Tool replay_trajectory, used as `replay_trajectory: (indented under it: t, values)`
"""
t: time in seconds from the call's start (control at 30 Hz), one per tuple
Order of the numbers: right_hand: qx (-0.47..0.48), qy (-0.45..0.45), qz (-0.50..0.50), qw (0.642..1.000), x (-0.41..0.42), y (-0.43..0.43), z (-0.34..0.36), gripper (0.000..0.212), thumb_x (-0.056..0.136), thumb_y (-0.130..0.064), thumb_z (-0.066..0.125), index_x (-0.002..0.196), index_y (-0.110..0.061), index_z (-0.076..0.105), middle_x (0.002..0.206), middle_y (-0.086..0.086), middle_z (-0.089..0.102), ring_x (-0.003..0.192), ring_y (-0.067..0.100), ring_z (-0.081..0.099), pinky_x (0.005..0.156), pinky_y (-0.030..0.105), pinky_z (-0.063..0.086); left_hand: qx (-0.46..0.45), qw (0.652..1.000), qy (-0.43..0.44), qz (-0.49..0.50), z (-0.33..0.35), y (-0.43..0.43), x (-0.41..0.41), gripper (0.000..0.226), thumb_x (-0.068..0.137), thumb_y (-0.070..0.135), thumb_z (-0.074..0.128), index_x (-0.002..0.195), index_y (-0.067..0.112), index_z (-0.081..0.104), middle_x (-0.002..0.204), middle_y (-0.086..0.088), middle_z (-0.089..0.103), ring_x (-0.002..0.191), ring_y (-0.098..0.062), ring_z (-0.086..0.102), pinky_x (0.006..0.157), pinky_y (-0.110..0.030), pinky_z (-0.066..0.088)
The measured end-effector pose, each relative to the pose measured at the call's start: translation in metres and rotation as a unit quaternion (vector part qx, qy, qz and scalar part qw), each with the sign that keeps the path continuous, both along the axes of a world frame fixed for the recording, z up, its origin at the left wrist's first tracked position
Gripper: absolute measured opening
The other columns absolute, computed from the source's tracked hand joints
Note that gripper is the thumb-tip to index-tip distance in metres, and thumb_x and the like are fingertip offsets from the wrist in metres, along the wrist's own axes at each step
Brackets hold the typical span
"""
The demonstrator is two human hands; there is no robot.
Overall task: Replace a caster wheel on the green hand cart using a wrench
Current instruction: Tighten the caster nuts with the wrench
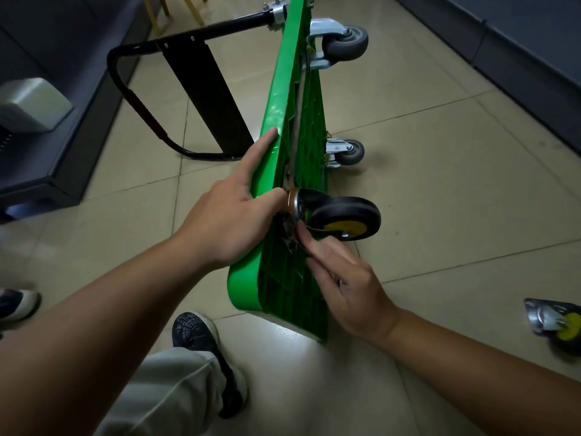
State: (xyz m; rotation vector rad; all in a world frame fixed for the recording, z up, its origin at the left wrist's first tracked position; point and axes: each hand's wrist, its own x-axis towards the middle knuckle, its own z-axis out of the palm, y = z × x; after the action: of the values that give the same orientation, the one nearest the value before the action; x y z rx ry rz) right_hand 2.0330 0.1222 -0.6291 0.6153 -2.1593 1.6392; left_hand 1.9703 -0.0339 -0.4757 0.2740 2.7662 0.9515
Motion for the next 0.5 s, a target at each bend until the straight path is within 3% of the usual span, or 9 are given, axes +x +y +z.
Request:
replay_trajectory:
  t: [0.27, 0.33, 0.4, 0.43, 0.5]
  values:
    - [0.017, 0.007, 0.015, 1.000, -0.006, -0.004, -0.006, 0.051, 0.103, -0.005, 0.052, 0.152, -0.005, 0.040, 0.093, 0.009, 0.057, 0.080, 0.028, 0.059, 0.077, 0.039, 0.052, -0.001, 1.000, 0.010, 0.022, -0.002, 0.000, 0.000, 0.077, 0.079, 0.049, 0.051, 0.138, 0.082, 0.014, 0.106, 0.012, 0.061, 0.081, -0.028, 0.070, 0.078, -0.054, 0.060]
    - [0.000, -0.027, 0.018, 0.999, 0.006, -0.011, 0.000, 0.053, 0.104, -0.009, 0.052, 0.155, -0.011, 0.039, 0.105, 0.010, 0.065, 0.094, 0.028, 0.065, 0.087, 0.036, 0.055, -0.002, 1.000, 0.010, 0.026, -0.001, 0.000, 0.000, 0.077, 0.078, 0.049, 0.050, 0.138, 0.082, 0.015, 0.106, 0.013, 0.061, 0.081, -0.027, 0.070, 0.078, -0.054, 0.060]
    - [-0.045, -0.094, 0.035, 0.994, 0.021, -0.019, 0.011, 0.054, 0.104, -0.011, 0.052, 0.156, -0.019, 0.037, 0.133, -0.001, 0.065, 0.121, 0.018, 0.063, 0.105, 0.028, 0.048, -0.006, 0.999, 0.015, 0.028, 0.000, 0.001, 0.001, 0.077, 0.078, 0.050, 0.049, 0.139, 0.081, 0.014, 0.107, 0.009, 0.062, 0.083, -0.027, 0.069, 0.080, -0.054, 0.059]
    - [-0.081, -0.141, 0.040, 0.986, 0.029, -0.023, 0.019, 0.055, 0.104, -0.012, 0.052, 0.155, -0.026, 0.037, 0.136, -0.010, 0.064, 0.120, 0.011, 0.063, 0.103, 0.029, 0.050, -0.010, 0.999, 0.017, 0.028, 0.000, 0.001, 0.001, 0.077, 0.078, 0.050, 0.049, 0.139, 0.081, 0.014, 0.108, 0.006, 0.063, 0.084, -0.027, 0.069, 0.080, -0.054, 0.059]
    - [-0.161, -0.241, 0.049, 0.956, 0.039, -0.030, 0.039, 0.056, 0.103, -0.015, 0.054, 0.151, -0.039, 0.040, 0.102, -0.020, 0.073, 0.084, 0.005, 0.071, 0.072, 0.029, 0.060, -0.019, 0.999, 0.021, 0.027, 0.000, 0.003, 0.001, 0.077, 0.078, 0.050, 0.047, 0.141, 0.079, 0.013, 0.111, -0.001, 0.064, 0.084, -0.028, 0.069, 0.080, -0.054, 0.059]
